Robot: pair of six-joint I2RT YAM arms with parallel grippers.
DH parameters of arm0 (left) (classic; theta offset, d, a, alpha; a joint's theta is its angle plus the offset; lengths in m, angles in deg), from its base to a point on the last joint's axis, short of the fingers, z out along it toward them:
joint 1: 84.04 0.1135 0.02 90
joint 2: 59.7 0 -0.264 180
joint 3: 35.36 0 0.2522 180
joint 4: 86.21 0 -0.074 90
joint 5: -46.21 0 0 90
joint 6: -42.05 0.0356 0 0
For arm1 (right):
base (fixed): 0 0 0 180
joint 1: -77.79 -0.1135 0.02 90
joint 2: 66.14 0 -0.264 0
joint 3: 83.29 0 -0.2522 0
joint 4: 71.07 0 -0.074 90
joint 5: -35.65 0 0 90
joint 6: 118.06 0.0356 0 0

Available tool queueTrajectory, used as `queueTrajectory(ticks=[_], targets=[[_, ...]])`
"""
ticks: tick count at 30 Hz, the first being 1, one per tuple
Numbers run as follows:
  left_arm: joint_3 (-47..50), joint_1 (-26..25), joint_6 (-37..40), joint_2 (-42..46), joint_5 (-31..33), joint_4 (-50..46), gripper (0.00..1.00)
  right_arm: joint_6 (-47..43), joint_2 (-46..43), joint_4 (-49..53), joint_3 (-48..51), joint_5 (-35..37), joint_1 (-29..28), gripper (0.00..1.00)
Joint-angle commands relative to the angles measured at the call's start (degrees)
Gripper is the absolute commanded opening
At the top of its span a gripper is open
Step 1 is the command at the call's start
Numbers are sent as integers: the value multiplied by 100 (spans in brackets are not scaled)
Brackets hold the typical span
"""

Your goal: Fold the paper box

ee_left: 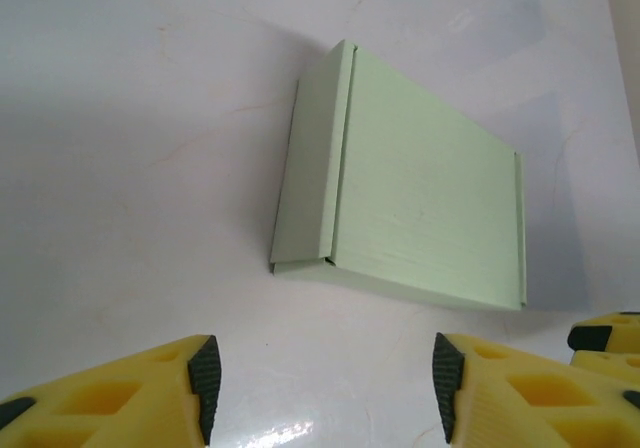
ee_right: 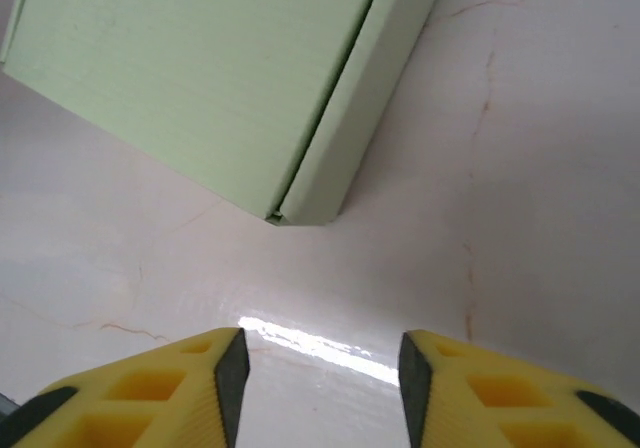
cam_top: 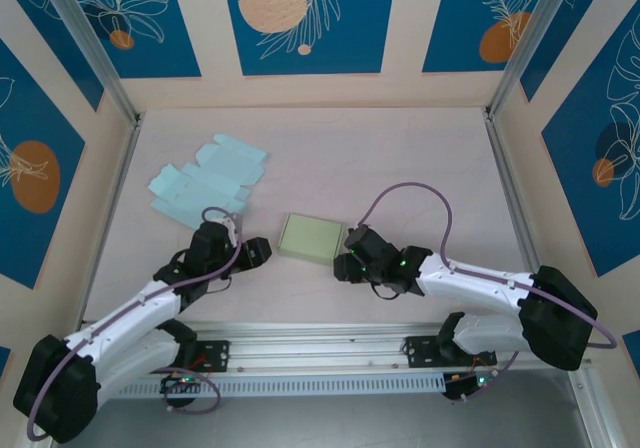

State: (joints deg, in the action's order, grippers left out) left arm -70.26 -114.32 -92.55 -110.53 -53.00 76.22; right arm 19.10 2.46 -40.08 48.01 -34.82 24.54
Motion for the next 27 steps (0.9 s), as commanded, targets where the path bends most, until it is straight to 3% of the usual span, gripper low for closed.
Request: queueTrajectory(ticks=[1, 6, 11, 15, 20, 27], targets=[[-179, -57, 92, -18, -273, -332, 62, 77, -115, 340, -359, 162, -9, 51], [-783, -54, 731, -833, -478, -479, 75, 171, 162, 330, -720, -194, 315, 58], [-1327, -54, 1298, -1977, -684, -225, 76, 258, 738, -101, -816, -725, 804, 60], [-1615, -62, 1524, -2727, -858, -10, 73, 200, 1311, -562, -879, -1190, 1094, 58], [-1858, -81, 1412, -3426, -1272, 563, 62, -47, 1857, -945, -1060, -1611, 1557, 50], [-2729, -384, 992, -4588, -1513, 1409, 61, -695, 2430, -880, -1657, -2209, 2567, 47]])
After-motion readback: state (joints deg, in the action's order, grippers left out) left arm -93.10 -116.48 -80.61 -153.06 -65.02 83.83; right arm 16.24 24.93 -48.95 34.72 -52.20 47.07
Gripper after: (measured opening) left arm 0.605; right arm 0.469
